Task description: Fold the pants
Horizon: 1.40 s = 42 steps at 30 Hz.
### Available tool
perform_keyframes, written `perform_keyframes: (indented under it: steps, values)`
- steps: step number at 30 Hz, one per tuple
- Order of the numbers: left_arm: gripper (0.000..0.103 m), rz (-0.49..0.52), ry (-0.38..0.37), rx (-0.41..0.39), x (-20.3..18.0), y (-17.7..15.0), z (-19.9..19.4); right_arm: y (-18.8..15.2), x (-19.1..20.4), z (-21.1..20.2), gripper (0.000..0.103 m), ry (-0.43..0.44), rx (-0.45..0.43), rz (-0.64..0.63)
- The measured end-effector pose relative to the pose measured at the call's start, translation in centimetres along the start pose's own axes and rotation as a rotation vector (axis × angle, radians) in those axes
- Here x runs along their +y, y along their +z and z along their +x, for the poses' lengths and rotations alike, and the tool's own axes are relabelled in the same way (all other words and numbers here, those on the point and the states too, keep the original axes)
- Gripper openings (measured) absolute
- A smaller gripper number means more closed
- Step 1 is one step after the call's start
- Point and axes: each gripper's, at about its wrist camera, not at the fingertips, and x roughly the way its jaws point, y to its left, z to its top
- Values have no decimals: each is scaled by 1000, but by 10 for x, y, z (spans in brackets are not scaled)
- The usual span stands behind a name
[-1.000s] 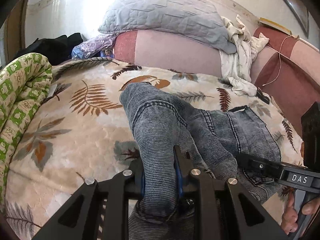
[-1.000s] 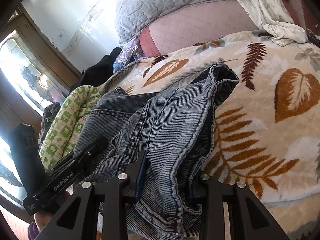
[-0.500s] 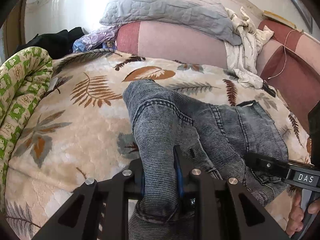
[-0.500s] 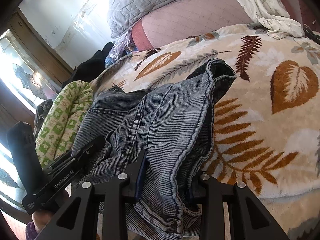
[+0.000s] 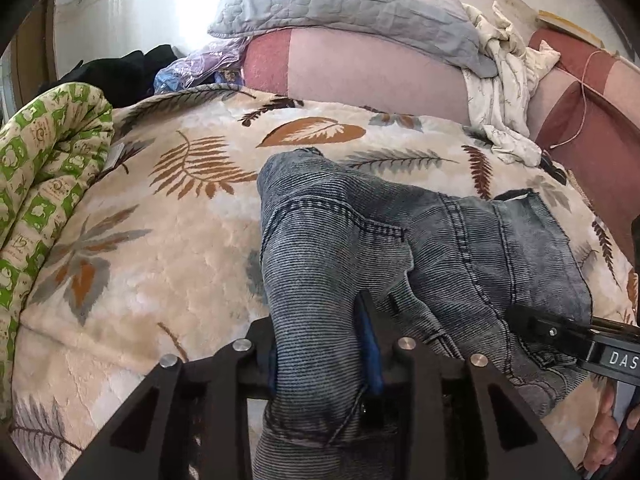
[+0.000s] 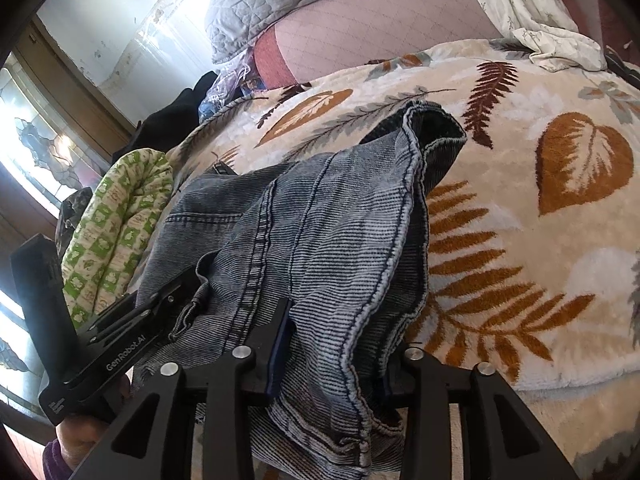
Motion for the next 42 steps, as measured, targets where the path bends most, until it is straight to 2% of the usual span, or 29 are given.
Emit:
perform_keyframes:
  steps: [5,7,8,21,25,32,35,38,42]
  values:
    - [50,-1,32,3,1,-1,2,-2,-4,4,45,-7,17,24]
    - [65,8,68,0,0,-2,2,-3,-5,5,48,-18,18,23]
    - [66,12,85,-1,0,-3,3,-3,-6,5,50,-26,21,25]
    - [70,35,119,5,-1,-6,3,-7,0,5,62,-111,13,-27]
    - [75,30,128,15,1,-7,5,-8,-2,6,65,-117,18,-21]
    - [76,42,143,26,-1,-8,8,-10,-4,8,72,-149,23,-31]
    - [79,15,148,31,1,-9,4,-10,-5,6,73,-150,20,-23]
    - [80,-5,150,19,2,-9,-4,-10,-1,1,74,-164,6,-40]
    - [79,-1,199,-38,1,-8,-23,-11,7,-11,74,-183,-42,-79]
